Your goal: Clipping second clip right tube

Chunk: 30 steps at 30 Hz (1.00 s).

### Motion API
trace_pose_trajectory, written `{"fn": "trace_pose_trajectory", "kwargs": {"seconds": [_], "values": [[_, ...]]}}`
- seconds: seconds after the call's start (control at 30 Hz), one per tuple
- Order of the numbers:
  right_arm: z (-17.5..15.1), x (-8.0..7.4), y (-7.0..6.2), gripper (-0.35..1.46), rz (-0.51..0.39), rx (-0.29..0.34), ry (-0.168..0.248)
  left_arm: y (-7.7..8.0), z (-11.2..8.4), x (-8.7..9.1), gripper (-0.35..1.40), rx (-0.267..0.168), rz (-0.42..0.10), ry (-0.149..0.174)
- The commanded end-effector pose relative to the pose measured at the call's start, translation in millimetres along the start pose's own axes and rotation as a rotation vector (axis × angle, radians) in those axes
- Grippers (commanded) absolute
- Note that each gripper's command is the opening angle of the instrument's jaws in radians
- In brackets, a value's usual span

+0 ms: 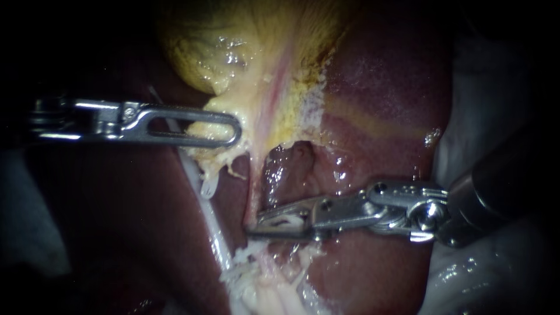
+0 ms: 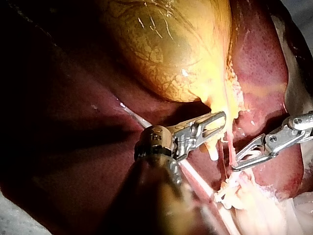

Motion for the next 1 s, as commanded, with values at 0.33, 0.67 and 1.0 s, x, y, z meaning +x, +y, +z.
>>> {"fn": "trace_pose_trajectory", "kwargs": {"seconds": [0.33, 0.67, 1.0], "values": [[0.0, 0.0, 0.0, -0.16, 0.0, 0.001, 0.003, 0.0, 0.0, 0.0, -0.35, 0.001, 0.0, 0.0], [1.1, 0.5, 0.1, 0.47, 0.003, 0.009, 0.062, 0.0, 0.0, 0.0, -0.35, 0.0, 0.0, 0.0], [2.7, 0.3, -1.0, 0.5, -0.003, 0.005, 0.062, 0.0, -0.1, 0.0, -0.35, 0.0, 0.0, 0.0]]}}
